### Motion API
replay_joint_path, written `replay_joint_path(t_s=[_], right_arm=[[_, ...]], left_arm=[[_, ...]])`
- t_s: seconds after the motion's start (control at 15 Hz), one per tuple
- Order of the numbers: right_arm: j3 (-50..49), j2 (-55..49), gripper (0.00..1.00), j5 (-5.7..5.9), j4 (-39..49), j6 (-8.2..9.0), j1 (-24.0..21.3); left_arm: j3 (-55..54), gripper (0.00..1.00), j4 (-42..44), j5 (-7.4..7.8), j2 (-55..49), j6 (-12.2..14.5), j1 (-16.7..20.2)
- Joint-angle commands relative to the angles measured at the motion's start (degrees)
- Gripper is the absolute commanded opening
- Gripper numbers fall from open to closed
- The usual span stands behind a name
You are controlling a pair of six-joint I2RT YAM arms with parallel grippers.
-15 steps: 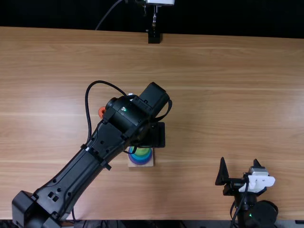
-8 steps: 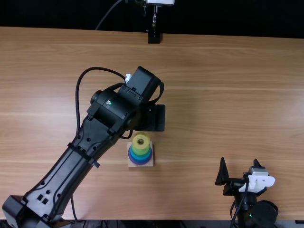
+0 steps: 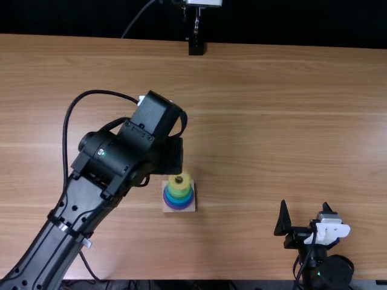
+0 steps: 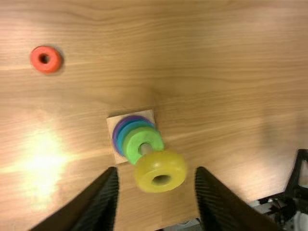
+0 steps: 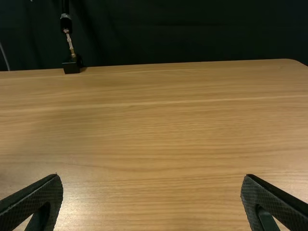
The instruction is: Build the Hanoi tower: stack the rings onto the peg from bottom to top in this color order: purple, dark blue, light blue, dark green, light green, yellow, orange.
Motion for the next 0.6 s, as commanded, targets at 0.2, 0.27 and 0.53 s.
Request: replay_joint_path(t_s=[0.2, 0.27, 0.53], right_arm=[[-3.66, -0.71, 1.0, 0.52, -3.95, 0.13, -0.57], [-3.66, -0.71, 1.0, 0.52, -3.95, 0.13, -0.57], [-3.66, -0.71, 1.0, 0.52, -3.95, 0.13, -0.57]], left_arm=[[-7.75, 0.0, -0.13, 0.32, -2.93, 0.27, 0.1], [-8.28, 0.0, -0.13, 0.32, -3.01, 0.27, 0.01], [-8.72, 0.0, 0.61, 0.32, -3.01, 0.27, -0.52]])
